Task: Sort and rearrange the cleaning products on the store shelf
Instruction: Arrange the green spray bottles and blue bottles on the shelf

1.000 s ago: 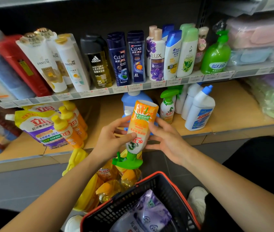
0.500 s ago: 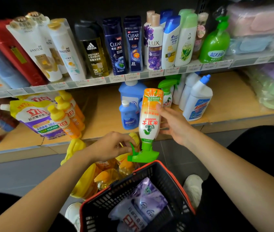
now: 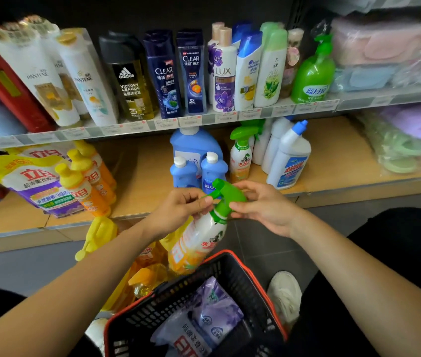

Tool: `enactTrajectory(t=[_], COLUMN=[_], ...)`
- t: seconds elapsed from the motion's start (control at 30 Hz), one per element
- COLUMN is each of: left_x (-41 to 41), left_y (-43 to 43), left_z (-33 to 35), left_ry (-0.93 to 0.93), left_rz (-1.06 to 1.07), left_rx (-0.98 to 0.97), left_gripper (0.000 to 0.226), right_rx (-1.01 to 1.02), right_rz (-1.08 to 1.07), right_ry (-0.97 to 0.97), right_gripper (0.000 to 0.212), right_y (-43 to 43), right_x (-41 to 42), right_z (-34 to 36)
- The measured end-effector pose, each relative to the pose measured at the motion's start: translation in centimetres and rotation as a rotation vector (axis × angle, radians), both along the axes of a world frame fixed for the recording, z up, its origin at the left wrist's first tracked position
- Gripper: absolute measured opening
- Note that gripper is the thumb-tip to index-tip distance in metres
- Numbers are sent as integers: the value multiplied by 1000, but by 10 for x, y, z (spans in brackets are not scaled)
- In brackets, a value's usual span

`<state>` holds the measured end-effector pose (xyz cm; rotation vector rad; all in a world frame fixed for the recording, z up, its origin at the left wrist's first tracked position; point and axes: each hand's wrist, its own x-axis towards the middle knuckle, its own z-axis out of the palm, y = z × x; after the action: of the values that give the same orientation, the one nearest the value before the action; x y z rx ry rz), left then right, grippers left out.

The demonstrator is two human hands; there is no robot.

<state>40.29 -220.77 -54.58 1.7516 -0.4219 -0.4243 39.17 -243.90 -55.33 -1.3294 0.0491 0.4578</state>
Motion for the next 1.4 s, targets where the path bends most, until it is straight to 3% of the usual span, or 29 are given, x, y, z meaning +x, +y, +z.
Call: enactTrajectory(t=[0.17,0.3,0.53,0.7,0.83,0.97,1.07,1.17,1.3,1.4], left_x=[3,7,32,41,42,40,45,52,57,56], left_y=[-8,-20,-43,-52,-50,-50,-50,-43,-36,-33], left_z=[-11,-24,-61,-119,-162,-194,-200,-197,-188,-181], left_ry=[-16,55,126,72,146,241,264,196,91,0], left_rz=[-15,14,117,239,291,343,398,358,321,315], left_rx=[-2,-49,-12,216,350,261,217,345,488,566], left_gripper=[42,29,38,42,49,32,23,27,15,25], right_rx=[-291,-537,-859,-1028,-907,-775,-555,-307,-217,-127], right_rz=[-88,-75,123,-18,-223,-322,-322,-319,-350,-328], right_ry=[-309,-421,-359,-343,-254,-52,44,54,85,107], right_gripper=[42,46,59,51,54,78,83,64,53,31], right_y=[-6,-6,-21,-47,-58,-60,-59,-56,-53,-52], right_x=[10,18,46,80,118,151,167,182,190,186], right_z=[3,-1,-10,-5,-6,-24,-34,-37,-39,-41])
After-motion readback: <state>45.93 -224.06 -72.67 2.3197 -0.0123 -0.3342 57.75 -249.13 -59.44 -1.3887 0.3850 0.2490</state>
